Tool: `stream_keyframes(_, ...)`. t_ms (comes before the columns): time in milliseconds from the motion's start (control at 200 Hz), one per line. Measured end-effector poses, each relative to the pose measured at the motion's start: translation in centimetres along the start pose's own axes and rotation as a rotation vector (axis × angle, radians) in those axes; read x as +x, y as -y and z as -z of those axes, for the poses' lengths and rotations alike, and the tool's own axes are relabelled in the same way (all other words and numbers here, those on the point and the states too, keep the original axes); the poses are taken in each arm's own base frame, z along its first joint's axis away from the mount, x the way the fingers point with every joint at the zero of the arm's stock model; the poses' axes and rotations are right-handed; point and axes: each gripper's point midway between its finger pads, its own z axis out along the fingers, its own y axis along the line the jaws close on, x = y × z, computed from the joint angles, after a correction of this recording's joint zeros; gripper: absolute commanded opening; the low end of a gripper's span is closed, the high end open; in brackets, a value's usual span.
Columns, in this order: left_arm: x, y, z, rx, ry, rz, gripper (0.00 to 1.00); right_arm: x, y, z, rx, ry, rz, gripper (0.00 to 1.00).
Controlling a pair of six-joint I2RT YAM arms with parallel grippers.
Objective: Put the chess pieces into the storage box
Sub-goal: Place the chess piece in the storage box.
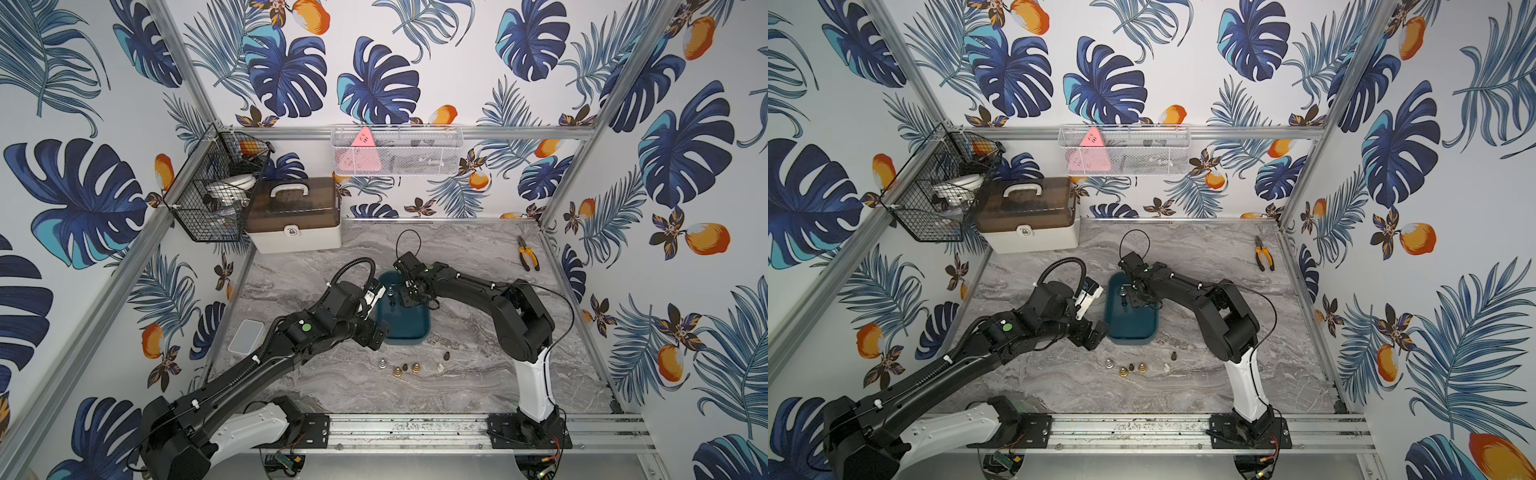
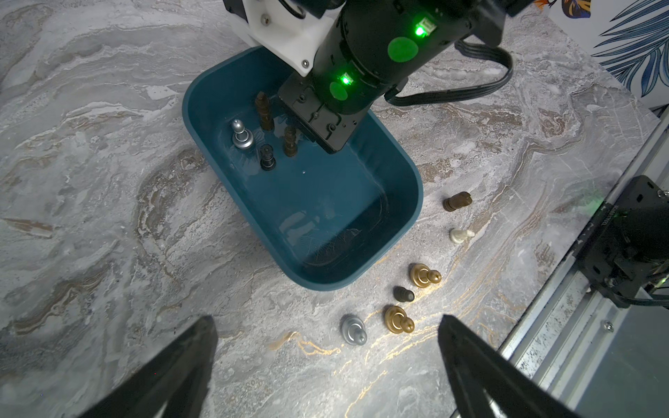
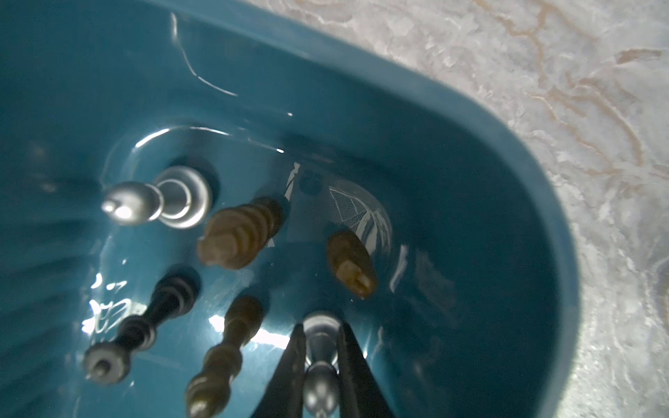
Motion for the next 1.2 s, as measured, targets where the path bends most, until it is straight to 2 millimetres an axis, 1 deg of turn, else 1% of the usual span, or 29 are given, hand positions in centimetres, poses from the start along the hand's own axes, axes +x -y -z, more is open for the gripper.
stream_keyframes(405,0.0,-0.1,0.0,-0.003,-0.002,0.0,0.98,-0.5,0.1,-0.2,-0.003,0.014,-0.01,0.21)
stream_keyframes(721,0.0,-0.1,0.0,-0.004,-0.002,0.0,0.99,-0.4,0.1,-0.3,-0.003,0.013,-0.009,0.33)
stream_keyframes(796,0.0,-0.1,0.0,-0.006,-0.002,0.0,0.99,-0.5,0.1,-0.2,-0.004,0.016,-0.01,0.34)
stream_keyframes(931,0.0,-0.1,0.0,-0.008,-0.002,0.0,0.99,-1.4,0.1,1.2,-0.015,0.046,-0.017,0.38)
stream_keyframes(1101,0.0,-0.2,0.0,-0.009,-0.001,0.001,0.98,-3.1,0.1,4.5,-0.047,0.116,-0.033,0.42)
stream_keyframes(1201,-0.1,-0.3,0.1,-0.012,0.007,0.003,0.94,-3.2,0.2,6.3,-0.078,0.149,-0.04,0.43)
